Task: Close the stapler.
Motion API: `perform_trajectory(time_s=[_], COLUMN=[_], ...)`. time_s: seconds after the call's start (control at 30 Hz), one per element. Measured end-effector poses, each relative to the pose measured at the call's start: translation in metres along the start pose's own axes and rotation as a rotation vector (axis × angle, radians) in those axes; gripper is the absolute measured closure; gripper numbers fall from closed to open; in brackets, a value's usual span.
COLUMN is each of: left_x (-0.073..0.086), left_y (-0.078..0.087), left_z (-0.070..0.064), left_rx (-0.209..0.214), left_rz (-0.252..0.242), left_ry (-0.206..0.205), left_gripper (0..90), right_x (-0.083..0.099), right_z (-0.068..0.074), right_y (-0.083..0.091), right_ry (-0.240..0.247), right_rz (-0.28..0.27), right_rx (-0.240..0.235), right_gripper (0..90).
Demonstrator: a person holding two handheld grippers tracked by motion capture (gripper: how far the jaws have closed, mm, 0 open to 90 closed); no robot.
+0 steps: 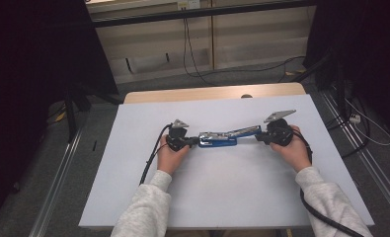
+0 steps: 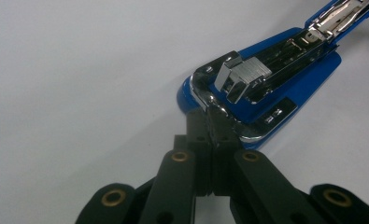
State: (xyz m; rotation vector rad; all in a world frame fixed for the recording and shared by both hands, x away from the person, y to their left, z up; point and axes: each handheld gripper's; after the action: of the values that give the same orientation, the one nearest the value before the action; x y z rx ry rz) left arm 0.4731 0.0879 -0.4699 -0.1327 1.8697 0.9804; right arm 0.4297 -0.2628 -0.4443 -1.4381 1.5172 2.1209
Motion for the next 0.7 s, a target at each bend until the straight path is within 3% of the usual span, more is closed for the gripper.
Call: perform_trajectory(time_s=[0.23, 0.27, 0.3, 0.37, 0.43, 0.47, 0.5, 0.57, 0.7], left_x=[0.000, 0.000, 0.000, -0.001, -0.002, -0.002, -0.002, -0.001, 0.002], left_y=[0.001, 0.002, 0.002, 0.005, 0.010, 0.013, 0.017, 0.025, 0.041], left_z=[0.001, 0.002, 0.002, 0.003, 0.005, 0.006, 0.007, 0.009, 0.012], left_rx=[-0.008, -0.014, -0.014, -0.025, -0.030, -0.039, -0.042, -0.037, -0.036], left_rz=[-0.003, -0.005, -0.005, -0.017, -0.030, -0.034, -0.039, -0.058, -0.084], left_ry=[-0.007, -0.002, -0.002, 0.009, 0.017, 0.020, 0.019, 0.030, 0.059], left_gripper=[86.9, 84.5, 83.0, 76.5, 68.3, 68.3, 62.5, 58.3, 38.3], right_x=[-0.003, -0.003, -0.003, -0.002, 0.000, 0.000, 0.000, 0.002, 0.006], right_z=[0.005, 0.004, 0.004, 0.004, 0.006, 0.006, 0.006, 0.007, 0.013], right_y=[0.000, -0.001, -0.001, -0.001, -0.002, -0.002, -0.002, -0.001, 0.006], right_ry=[0.002, -0.022, -0.022, -0.040, -0.053, -0.053, -0.059, -0.086, -0.113], right_rz=[-0.010, -0.021, -0.021, -0.031, -0.036, -0.036, -0.036, -0.054, -0.073], right_rx=[-0.004, -0.015, -0.015, -0.024, -0.039, -0.039, -0.043, -0.062, -0.080], right_gripper=[77.4, 70.7, 70.7, 66.4, 54.8, 54.8, 52.8, 44.9, 31.5])
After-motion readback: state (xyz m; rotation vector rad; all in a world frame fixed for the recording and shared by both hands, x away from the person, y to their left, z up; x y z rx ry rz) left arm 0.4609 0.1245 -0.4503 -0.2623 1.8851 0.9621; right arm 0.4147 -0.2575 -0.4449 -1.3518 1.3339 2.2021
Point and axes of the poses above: each handheld gripper's, and its own axes: y roughly backward along the jaws, x roughly out of its underside, z roughly to its left, and after that the axes turned 5 degrees about -z, right-handed
